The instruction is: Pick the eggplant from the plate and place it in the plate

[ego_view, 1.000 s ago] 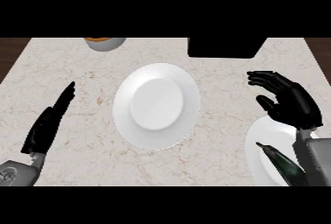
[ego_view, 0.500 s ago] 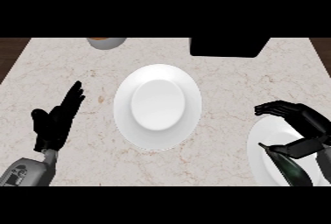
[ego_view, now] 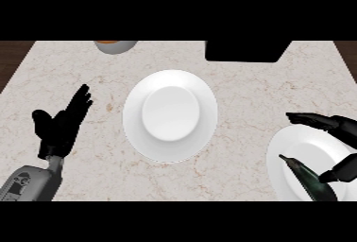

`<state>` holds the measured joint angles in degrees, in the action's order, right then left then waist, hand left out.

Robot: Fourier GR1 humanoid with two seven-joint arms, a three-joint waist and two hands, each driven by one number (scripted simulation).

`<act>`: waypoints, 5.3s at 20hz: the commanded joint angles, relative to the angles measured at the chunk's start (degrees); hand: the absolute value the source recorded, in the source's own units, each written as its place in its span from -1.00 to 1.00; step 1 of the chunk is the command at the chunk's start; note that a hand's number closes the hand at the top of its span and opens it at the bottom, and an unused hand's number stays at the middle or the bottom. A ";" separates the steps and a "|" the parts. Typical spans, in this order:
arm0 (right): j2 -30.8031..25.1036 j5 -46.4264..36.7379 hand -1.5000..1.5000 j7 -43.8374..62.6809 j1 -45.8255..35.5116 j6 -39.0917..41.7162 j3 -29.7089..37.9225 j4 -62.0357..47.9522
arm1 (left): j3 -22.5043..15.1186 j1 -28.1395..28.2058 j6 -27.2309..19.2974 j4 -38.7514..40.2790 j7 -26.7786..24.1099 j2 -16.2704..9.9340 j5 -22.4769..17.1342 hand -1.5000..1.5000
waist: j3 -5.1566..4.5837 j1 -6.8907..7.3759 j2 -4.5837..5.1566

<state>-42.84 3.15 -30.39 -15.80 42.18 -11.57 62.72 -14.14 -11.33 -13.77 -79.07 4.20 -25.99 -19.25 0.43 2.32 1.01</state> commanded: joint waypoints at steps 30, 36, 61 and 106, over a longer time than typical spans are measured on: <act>-3.58 -32.00 -1.00 -28.84 -15.25 -14.02 -33.00 -16.41 | 2.64 2.56 1.65 -1.07 0.49 1.40 3.12 0.00 | -0.40 -1.08 -0.90; 0.96 -35.27 -1.00 -27.95 -15.32 -19.11 -34.07 -22.62 | 3.65 2.86 2.24 -0.56 0.00 3.36 3.46 0.00 | -0.38 -1.25 -0.85; 4.17 -34.97 1.00 -27.80 -11.50 -25.69 -37.33 -16.30 | 7.01 -0.38 4.89 2.81 2.35 3.27 4.35 0.00 | -0.42 -2.11 -0.84; 42.80 -53.93 1.00 107.96 -36.74 -78.52 -34.68 -12.50 | 5.54 0.05 5.15 1.69 1.86 5.53 6.57 0.00 | -0.46 0.71 -0.69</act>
<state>-0.62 -54.61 68.07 -54.81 -35.99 -44.78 49.08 -8.65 -12.69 -9.21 -77.34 7.17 -20.52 -12.90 -0.08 2.94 -0.03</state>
